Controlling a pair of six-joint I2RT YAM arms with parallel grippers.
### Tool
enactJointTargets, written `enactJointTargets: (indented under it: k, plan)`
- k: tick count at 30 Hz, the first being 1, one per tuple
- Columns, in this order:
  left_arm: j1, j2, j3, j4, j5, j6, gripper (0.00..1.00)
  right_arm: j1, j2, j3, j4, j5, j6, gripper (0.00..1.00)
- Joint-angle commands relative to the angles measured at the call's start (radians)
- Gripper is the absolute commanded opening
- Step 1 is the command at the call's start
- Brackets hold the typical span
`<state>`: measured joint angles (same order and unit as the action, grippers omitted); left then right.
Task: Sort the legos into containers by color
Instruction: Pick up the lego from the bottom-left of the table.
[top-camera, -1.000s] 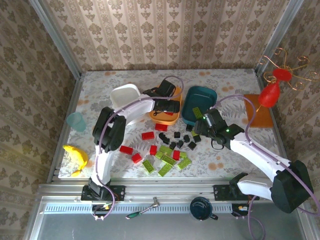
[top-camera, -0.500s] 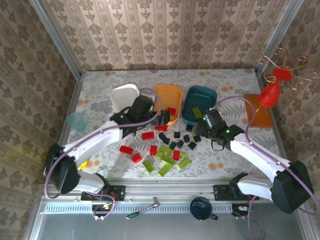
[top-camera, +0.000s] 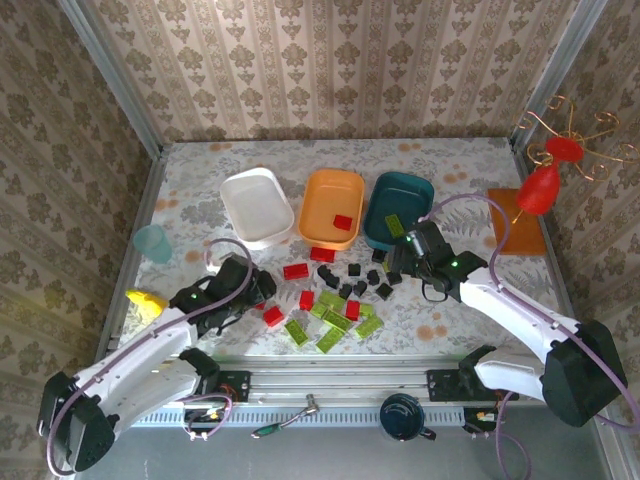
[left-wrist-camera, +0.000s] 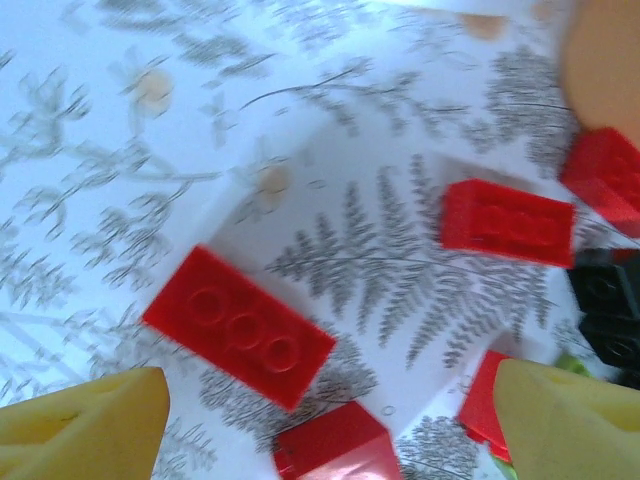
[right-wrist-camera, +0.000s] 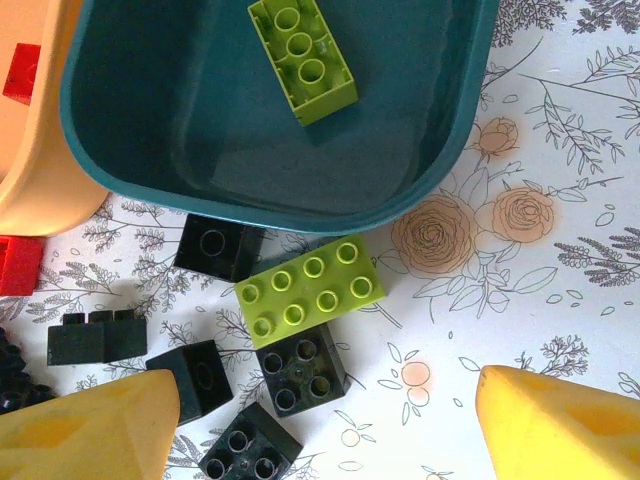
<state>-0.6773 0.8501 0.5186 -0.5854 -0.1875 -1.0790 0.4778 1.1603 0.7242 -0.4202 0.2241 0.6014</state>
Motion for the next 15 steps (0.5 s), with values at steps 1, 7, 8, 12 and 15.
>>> enactJointTargets:
  k: [1,7,8,12,15]
  plan:
    - [0.022,0.000,-0.029,-0.043,0.003,-0.193,0.86,0.003,0.005,-0.012,0.010,0.006,-0.008,0.79]
    - [0.052,0.131,0.003,-0.003,0.038,-0.249,0.82,0.002,0.001,-0.011,0.008,0.024,-0.017,0.79]
    - [0.054,0.157,0.011,0.005,0.034,-0.249,0.82,0.002,0.000,-0.011,0.006,0.027,-0.017,0.79]
    - [0.059,0.236,0.014,0.066,0.036,-0.241,0.81,0.001,-0.014,-0.019,0.006,0.031,-0.018,0.79]
    - [0.070,0.288,0.014,0.107,0.037,-0.231,0.80,-0.001,-0.029,-0.025,0.002,0.037,-0.021,0.80]
